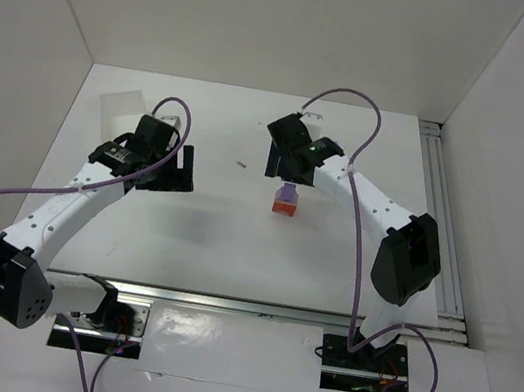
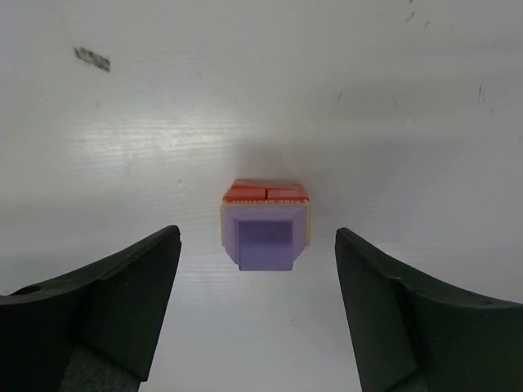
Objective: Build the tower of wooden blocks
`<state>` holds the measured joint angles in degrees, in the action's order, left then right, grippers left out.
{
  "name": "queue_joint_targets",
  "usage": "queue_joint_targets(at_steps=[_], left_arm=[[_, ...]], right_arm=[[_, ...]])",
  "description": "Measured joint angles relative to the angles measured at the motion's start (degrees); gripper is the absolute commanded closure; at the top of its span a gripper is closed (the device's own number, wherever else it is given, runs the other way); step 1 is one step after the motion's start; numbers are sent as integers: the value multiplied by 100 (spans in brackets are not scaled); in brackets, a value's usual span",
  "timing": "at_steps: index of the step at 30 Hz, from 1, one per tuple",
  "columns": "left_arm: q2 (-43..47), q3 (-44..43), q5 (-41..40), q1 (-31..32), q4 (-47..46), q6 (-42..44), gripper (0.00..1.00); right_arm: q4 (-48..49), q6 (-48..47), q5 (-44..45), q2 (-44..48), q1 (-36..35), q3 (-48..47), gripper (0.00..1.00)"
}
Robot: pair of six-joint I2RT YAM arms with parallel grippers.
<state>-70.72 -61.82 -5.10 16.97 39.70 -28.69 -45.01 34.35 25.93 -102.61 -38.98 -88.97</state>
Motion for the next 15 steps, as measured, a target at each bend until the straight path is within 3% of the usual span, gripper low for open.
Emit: queue_joint_targets(at_steps=[7,15], left_arm=[[-2,0,-11,0,-26,2,8],[-125,-35,-13,0,-24,9,8]], right_arm=[[133,-426,114,-439,975,-1233,10],[323,-645,20,-2109,2186,-2131,7]])
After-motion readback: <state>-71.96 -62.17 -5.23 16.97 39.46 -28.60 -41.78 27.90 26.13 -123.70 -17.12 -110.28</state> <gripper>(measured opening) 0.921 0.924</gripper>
